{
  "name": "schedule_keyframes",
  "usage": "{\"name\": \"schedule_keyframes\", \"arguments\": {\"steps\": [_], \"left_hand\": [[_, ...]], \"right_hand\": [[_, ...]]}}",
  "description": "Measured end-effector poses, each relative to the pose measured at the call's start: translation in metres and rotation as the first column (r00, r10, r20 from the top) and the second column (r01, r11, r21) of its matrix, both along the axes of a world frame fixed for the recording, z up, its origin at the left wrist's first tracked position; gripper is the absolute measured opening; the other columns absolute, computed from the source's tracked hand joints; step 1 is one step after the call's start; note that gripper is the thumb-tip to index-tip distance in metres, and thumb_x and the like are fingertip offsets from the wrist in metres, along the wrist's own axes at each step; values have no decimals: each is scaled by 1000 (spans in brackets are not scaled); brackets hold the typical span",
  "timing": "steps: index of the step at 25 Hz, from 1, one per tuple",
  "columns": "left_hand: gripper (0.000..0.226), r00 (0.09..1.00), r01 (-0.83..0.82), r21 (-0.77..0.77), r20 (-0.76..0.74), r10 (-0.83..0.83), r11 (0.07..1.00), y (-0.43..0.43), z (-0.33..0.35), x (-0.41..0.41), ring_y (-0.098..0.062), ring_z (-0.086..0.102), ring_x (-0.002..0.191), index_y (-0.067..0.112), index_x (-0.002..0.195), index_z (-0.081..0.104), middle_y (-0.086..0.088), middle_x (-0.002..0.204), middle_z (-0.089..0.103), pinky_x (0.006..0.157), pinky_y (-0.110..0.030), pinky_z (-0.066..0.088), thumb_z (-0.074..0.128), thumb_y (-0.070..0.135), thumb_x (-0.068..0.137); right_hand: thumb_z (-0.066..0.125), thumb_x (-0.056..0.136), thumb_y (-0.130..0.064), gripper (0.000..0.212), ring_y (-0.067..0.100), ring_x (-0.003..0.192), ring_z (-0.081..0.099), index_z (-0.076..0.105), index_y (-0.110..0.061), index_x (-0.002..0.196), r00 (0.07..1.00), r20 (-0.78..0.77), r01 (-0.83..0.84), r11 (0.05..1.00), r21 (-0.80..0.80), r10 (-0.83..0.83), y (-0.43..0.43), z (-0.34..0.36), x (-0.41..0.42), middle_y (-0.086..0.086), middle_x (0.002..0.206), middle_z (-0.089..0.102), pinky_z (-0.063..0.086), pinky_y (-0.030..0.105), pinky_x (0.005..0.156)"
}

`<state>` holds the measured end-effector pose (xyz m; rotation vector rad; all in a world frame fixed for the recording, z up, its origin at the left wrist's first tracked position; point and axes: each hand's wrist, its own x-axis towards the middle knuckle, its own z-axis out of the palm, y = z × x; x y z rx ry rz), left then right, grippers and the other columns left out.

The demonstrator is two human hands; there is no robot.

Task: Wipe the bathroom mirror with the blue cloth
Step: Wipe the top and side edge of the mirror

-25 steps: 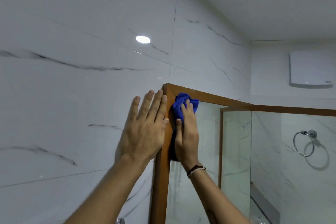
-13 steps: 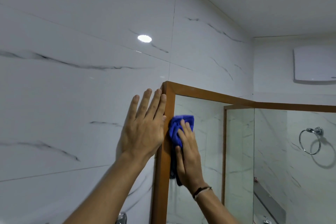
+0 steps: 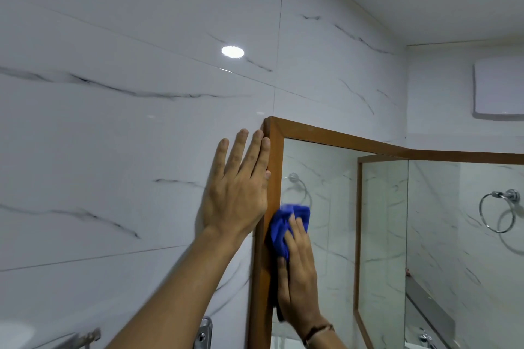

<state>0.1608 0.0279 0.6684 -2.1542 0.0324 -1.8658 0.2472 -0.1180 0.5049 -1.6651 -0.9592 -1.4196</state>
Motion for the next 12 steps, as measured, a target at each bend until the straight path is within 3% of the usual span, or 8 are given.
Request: {"name": "schedule_keyframes", "arguments": {"steps": [2,6,12], "left_hand": [[67,1000,-14,7,-14,14,1000,-1,-2,-1,-35,2,177,9,183,9,-13,190,6,142,-59,15,15,41,124],[67,1000,-30,15,2,30,999,2,-2,4,-36,4,177,6,182,8,-16,190,6,142,-60,16,8,41,125],[68,998,-15,4,-60,15,1000,1,-16,2,-33,-7,177,7,182,-5,-17,190,-10,144,-56,10,9,42,125]], "right_hand": [[29,121,-43,56,17,173,20,16,-42,176,1000,26,14,1000,-21,-13,-5,-4,3,-16,185,19,27,51,136],[28,121,-43,52,18,173,21,23,-39,173,1000,23,6,999,52,-7,3,56,4,-20,185,16,17,34,142],[28,120,-44,60,24,173,19,12,-36,177,997,-42,71,997,0,-71,5,-71,-11,-10,187,15,20,43,140]]}}
